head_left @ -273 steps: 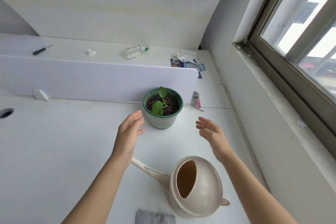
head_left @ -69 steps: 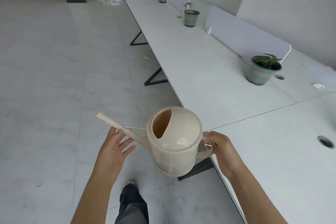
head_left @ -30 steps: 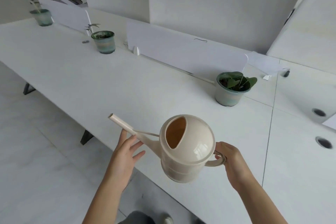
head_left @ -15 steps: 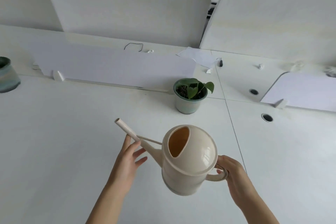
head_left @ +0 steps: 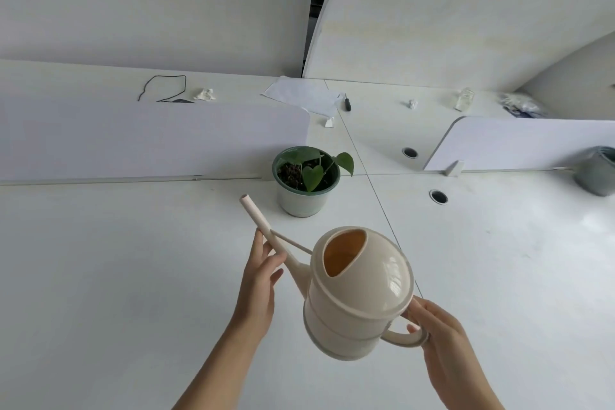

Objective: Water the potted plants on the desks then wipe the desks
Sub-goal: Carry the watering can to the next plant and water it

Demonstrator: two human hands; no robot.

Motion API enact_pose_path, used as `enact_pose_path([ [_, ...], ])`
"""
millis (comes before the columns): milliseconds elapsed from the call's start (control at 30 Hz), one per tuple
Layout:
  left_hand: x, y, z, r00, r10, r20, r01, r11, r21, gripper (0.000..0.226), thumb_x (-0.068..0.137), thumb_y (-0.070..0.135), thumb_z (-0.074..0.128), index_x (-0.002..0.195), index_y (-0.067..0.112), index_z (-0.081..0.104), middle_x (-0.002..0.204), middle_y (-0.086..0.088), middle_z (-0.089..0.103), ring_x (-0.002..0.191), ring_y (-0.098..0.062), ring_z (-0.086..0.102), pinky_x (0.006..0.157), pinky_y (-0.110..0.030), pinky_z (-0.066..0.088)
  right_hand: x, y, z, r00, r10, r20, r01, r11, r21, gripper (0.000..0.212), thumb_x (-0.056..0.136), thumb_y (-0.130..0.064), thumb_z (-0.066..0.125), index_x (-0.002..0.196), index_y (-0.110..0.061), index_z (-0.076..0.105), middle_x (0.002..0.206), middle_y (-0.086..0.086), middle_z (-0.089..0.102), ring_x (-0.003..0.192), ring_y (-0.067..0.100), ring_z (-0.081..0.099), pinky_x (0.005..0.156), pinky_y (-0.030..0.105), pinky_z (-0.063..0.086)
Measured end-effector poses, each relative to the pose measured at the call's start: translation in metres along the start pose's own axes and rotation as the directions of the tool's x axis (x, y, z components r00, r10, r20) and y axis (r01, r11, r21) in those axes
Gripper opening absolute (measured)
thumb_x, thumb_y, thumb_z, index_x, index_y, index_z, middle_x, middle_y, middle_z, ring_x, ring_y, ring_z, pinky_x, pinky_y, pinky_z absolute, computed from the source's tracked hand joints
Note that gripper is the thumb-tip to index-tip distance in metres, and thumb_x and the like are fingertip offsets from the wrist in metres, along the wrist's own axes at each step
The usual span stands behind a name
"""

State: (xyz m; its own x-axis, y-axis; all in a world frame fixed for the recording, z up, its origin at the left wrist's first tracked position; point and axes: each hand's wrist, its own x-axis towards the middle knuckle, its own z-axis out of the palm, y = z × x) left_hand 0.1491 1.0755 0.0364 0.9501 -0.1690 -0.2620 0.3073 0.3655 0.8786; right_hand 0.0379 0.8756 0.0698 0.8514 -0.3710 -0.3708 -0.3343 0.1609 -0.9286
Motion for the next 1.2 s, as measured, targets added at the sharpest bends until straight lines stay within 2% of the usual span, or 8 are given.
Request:
enact_pose_path([
  [167,0.024,-0.004,0.011,0.999,-0.025,0.047,0.025,1.000,-0.017,0.056,0.074,0.019,0.051,0.124,0.044,0.041,0.101,-0.001,0.052,0.100,-0.024,0.052,0.088,-0.037,0.045,0.003,0.005,0.004,0.994,-0.056,-0.089,0.052,0.998,-0.048,0.090,0.017,-0.077,0.073,0.082,-0.015,0.072,0.077,-0.008,0.075,0.097,0.018,0.061,0.087,0.035,0.039],
  [400,0.054,-0.005,0.039,0.987,-0.128,0.092,0.123,0.990,0.062,0.040,0.092,0.016,0.043,0.125,0.039,0.036,0.105,0.001,0.051,0.104,-0.024,0.052,0.084,-0.038,0.045,0.006,-0.001,0.003,0.972,-0.172,-0.159,0.128,0.959,-0.254,0.078,0.028,-0.093,0.053,0.073,-0.032,0.072,0.092,-0.012,0.068,0.094,0.004,0.061,0.082,0.027,0.048],
  [500,0.066,-0.002,0.046,0.982,-0.150,0.112,0.143,0.987,0.076,0.040,0.092,0.019,0.043,0.127,0.038,0.037,0.103,0.003,0.050,0.103,-0.023,0.052,0.082,-0.037,0.045,0.011,-0.007,0.007,0.974,-0.181,-0.139,0.140,0.955,-0.261,0.048,0.061,-0.071,0.062,0.073,-0.026,0.071,0.097,-0.018,0.066,0.094,-0.001,0.059,0.084,0.028,0.046],
  [567,0.075,0.002,0.051,0.978,-0.167,0.122,0.157,0.984,0.088,0.042,0.093,0.021,0.042,0.132,0.035,0.035,0.107,0.001,0.049,0.106,-0.023,0.052,0.078,-0.035,0.046,0.019,-0.007,0.006,0.971,-0.202,-0.129,0.162,0.949,-0.271,0.030,0.086,-0.026,0.058,0.063,-0.008,0.065,0.110,-0.003,0.061,0.096,-0.006,0.056,0.082,0.013,0.041],
  [633,0.082,0.004,0.055,0.976,-0.177,0.130,0.163,0.980,0.112,0.047,0.094,0.026,0.040,0.137,0.037,0.029,0.116,0.000,0.044,0.117,-0.026,0.050,0.078,-0.034,0.045,0.026,-0.007,0.006,0.967,-0.226,-0.121,0.176,0.927,-0.332,0.026,0.089,-0.010,0.052,0.064,-0.004,0.060,0.116,0.004,0.055,0.087,-0.024,0.051,0.072,-0.004,0.035],
  [733,0.092,0.006,0.061,0.973,-0.202,0.114,0.186,0.973,0.137,0.054,0.095,0.033,0.038,0.145,0.038,0.016,0.131,-0.001,0.041,0.124,-0.026,0.044,0.084,-0.038,0.043,0.034,-0.006,0.007,0.964,-0.241,-0.115,0.185,0.913,-0.364,0.026,0.088,-0.007,0.052,0.065,-0.001,0.059,0.115,0.005,0.053,0.084,-0.029,0.049,0.069,-0.008,0.033],
  [1033,0.104,-0.003,0.062,0.967,-0.245,0.066,0.234,0.961,0.146,0.052,0.096,0.041,0.035,0.145,0.033,0.018,0.135,-0.008,0.040,0.121,-0.027,0.045,0.088,-0.043,0.045,0.049,-0.017,0.006,0.966,-0.246,-0.083,0.198,0.905,-0.377,0.025,0.087,-0.005,0.054,0.063,-0.001,0.061,0.113,0.009,0.055,0.077,-0.030,0.050,0.062,-0.007,0.036],
  [1200,0.100,-0.013,0.065,0.960,-0.279,0.035,0.274,0.955,0.115,0.047,0.095,0.045,0.032,0.140,0.030,0.029,0.120,-0.002,0.045,0.111,-0.022,0.049,0.085,-0.041,0.045,0.044,-0.022,0.000,0.965,-0.255,-0.067,0.215,0.909,-0.357,0.041,0.085,-0.004,0.056,0.047,-0.016,0.060,0.106,0.007,0.054,0.076,-0.027,0.051,0.053,-0.006,0.038],
])
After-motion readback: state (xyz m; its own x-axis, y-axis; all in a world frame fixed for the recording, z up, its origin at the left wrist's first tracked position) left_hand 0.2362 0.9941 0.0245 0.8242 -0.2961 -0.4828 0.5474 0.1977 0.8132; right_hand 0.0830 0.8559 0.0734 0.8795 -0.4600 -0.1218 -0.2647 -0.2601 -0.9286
